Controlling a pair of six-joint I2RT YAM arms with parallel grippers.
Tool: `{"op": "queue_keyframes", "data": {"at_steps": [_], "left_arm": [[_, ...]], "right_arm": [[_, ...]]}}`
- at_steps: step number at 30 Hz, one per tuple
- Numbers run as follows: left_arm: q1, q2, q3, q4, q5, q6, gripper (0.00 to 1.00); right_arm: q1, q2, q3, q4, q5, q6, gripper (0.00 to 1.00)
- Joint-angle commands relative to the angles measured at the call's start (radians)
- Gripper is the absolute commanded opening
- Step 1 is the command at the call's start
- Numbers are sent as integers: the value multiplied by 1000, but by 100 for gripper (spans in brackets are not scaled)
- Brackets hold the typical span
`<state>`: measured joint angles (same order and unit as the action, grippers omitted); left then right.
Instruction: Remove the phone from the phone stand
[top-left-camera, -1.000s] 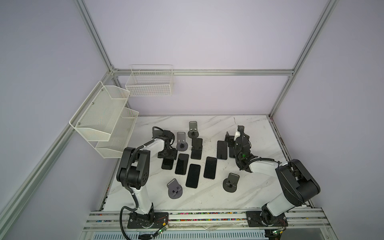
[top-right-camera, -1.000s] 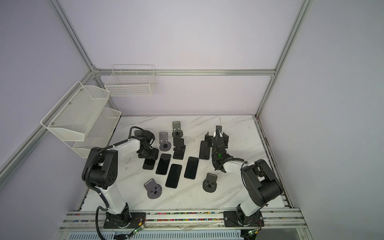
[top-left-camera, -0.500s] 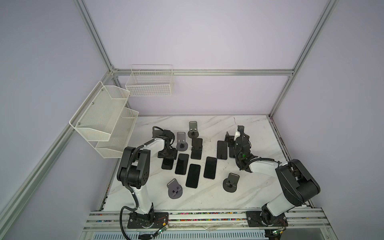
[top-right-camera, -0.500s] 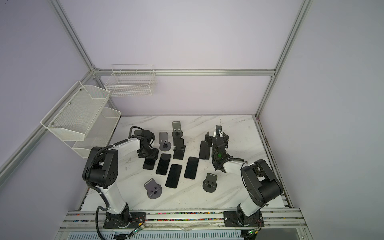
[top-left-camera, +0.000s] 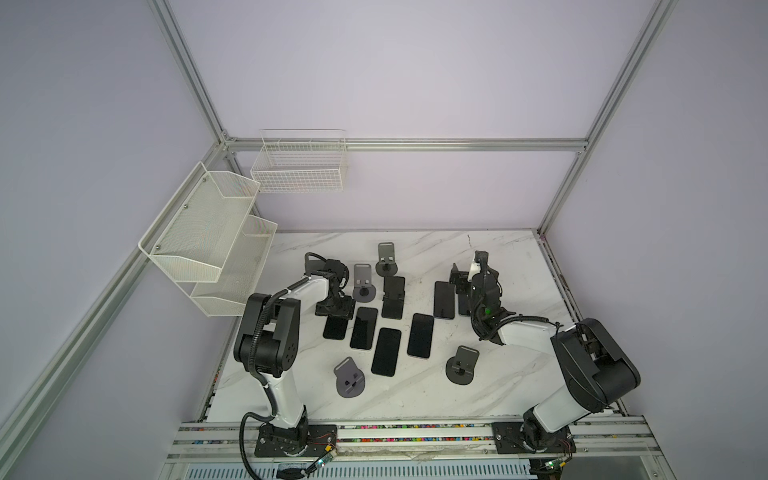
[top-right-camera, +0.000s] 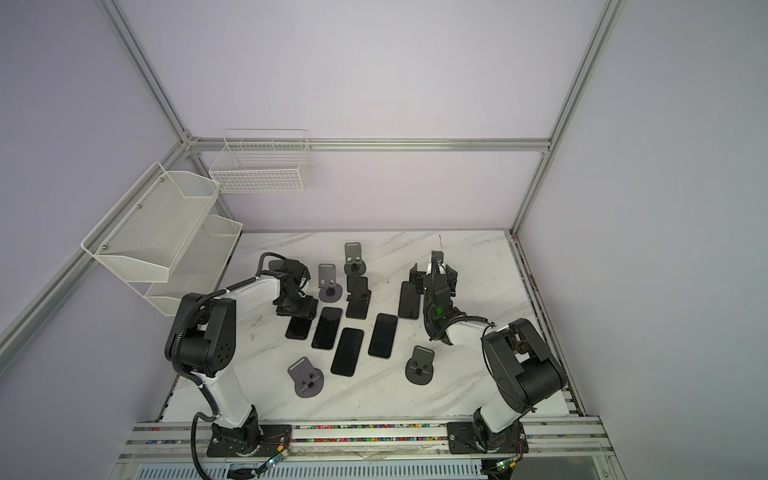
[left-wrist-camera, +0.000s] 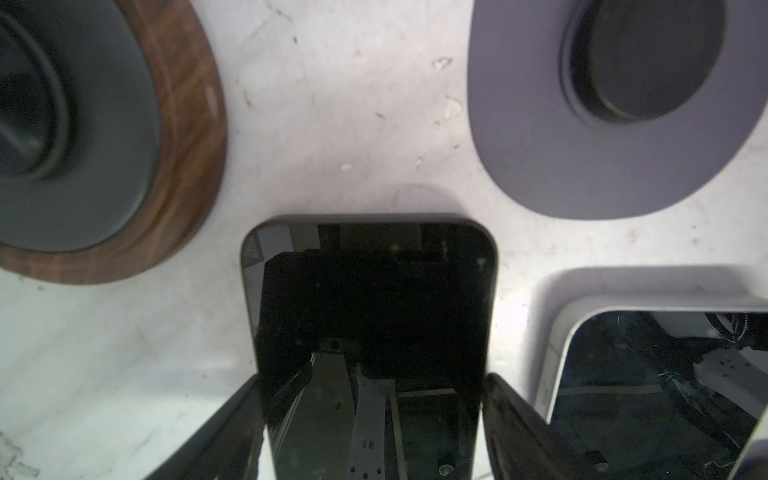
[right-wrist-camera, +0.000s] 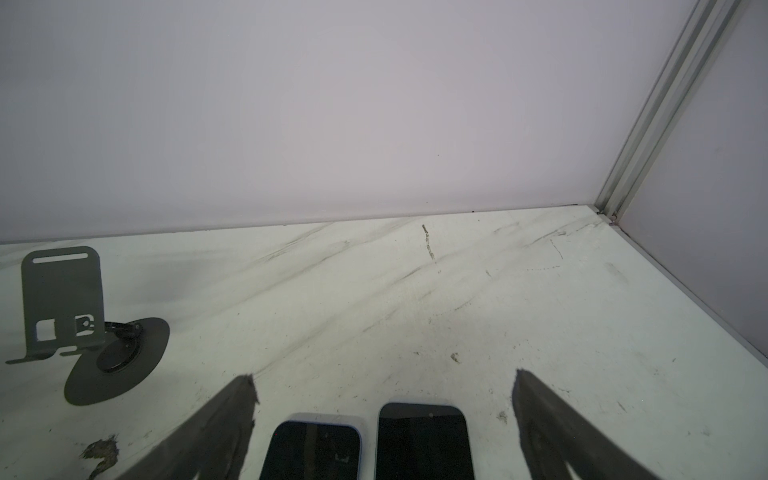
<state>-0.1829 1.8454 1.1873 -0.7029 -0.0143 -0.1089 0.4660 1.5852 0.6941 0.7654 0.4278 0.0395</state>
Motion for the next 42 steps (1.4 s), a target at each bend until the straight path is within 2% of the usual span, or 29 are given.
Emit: {"op": "queue_keyframes", "data": {"at_steps": [1, 6, 17, 18, 19, 20, 24, 29, 31, 34, 37, 42], "left_arm": [[17, -10, 10, -66, 28, 3, 81], [16, -123, 43, -133, -5, -67, 84], [16, -474, 96, -194, -7, -100, 87], [14, -503, 95, -190, -30, -133, 88], [14, -531, 85, -176, -56, -151, 98], [14, -556, 69, -150, -84, -166, 100], [14, -690, -87, 26, -231, -278, 100], [14, -835, -319, 320, -289, -255, 100], [14, -875, -414, 445, -335, -228, 100], [14, -925, -536, 614, -332, -152, 100], [15, -965, -679, 857, -328, 7, 100], [20, -901, -846, 1198, -513, 108, 100]], "right_arm": [[3, -4, 10, 8, 2, -12, 97], [5, -1, 15, 3, 8, -11, 97], [14, -10, 5, 11, 77, 1, 97], [13, -7, 7, 7, 91, 7, 97], [14, -4, 13, -1, 114, 20, 97], [14, 0, 18, -11, 133, 30, 97], [18, 10, 33, -35, 203, 55, 97], [19, -4, 26, -60, 327, 123, 97], [20, -16, 14, -56, 344, 135, 97], [20, -27, 0, -42, 332, 140, 97], [19, -32, 0, -56, 342, 161, 97], [-26, -59, -23, -40, 184, 47, 97]]}}
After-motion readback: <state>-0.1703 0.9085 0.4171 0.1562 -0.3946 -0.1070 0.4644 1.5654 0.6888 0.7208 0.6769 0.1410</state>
